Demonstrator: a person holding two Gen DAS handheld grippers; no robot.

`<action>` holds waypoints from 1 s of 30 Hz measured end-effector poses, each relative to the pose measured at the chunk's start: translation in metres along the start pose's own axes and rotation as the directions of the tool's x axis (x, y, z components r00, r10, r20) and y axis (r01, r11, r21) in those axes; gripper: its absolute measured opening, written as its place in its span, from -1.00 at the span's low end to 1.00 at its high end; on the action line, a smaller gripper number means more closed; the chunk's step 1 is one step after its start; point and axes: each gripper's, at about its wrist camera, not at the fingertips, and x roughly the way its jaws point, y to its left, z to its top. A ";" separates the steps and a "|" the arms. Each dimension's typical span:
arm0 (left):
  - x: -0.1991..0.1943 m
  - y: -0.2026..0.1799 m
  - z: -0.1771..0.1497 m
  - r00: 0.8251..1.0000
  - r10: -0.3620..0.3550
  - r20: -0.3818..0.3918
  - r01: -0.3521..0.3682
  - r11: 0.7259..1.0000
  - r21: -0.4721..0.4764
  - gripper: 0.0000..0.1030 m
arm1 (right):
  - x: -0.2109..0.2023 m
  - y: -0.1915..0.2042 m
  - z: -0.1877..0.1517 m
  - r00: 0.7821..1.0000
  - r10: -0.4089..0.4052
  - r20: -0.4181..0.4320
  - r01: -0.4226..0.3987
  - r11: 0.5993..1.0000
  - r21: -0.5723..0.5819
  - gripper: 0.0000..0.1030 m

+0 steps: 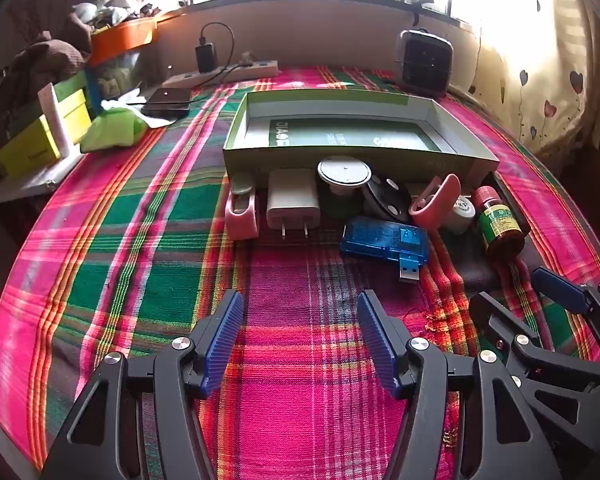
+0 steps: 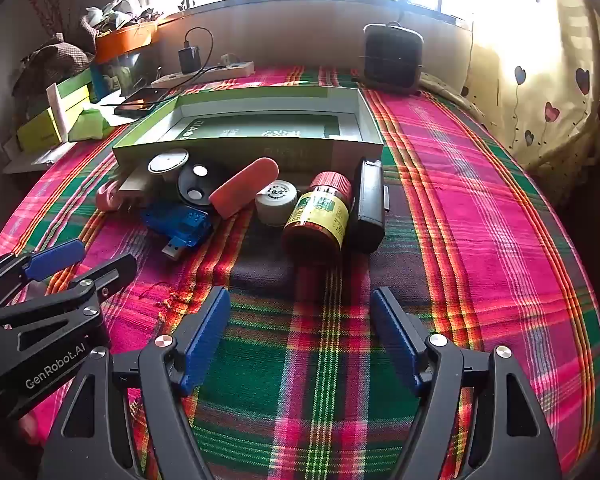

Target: Organize rigid objects

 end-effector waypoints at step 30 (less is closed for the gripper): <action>-0.003 0.000 0.001 1.000 -0.004 0.013 0.004 1.000 -0.003 0.15 | -0.001 -0.001 0.000 1.000 0.004 0.004 -0.004 1.000 0.004 0.42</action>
